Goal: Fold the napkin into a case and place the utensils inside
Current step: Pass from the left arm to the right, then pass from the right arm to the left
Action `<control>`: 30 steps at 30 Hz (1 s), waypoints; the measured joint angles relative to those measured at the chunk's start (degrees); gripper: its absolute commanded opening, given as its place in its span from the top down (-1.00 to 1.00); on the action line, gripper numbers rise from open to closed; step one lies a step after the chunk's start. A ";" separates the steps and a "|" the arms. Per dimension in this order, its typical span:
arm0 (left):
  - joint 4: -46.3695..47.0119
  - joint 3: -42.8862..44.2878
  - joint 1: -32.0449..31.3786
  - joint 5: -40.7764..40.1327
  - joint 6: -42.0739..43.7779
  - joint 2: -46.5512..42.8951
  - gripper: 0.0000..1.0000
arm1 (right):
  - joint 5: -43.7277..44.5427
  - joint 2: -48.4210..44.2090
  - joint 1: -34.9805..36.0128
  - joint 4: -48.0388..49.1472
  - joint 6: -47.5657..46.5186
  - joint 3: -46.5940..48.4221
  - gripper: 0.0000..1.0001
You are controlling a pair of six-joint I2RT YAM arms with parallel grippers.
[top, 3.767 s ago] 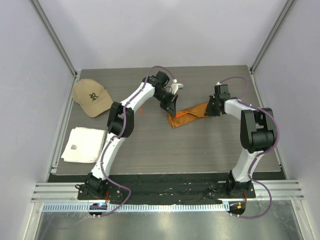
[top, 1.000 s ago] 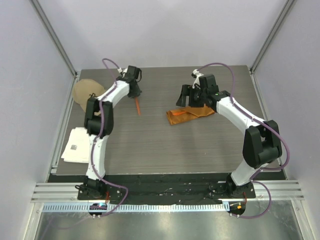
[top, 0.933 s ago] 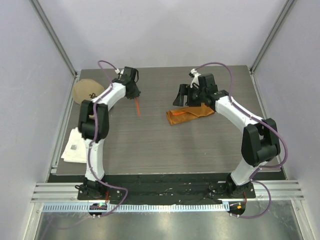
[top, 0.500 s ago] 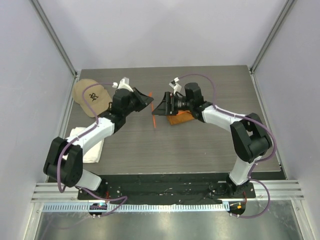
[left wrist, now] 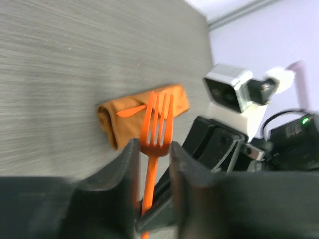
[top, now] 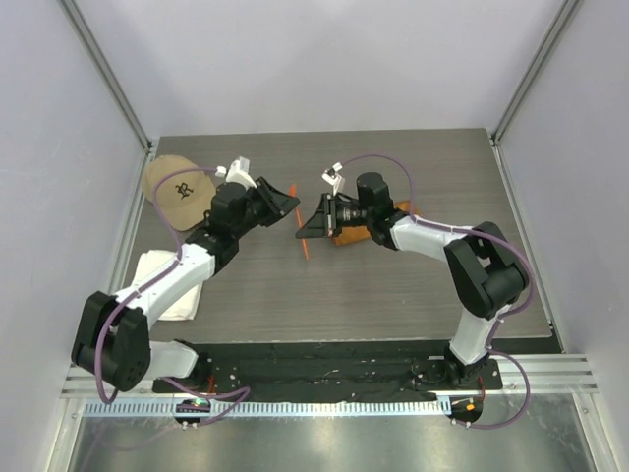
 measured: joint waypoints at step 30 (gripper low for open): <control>-44.02 5.88 5.25 28.61 -6.54 -13.38 -0.56 | 75.54 -34.62 25.20 -32.30 -86.40 -18.82 0.98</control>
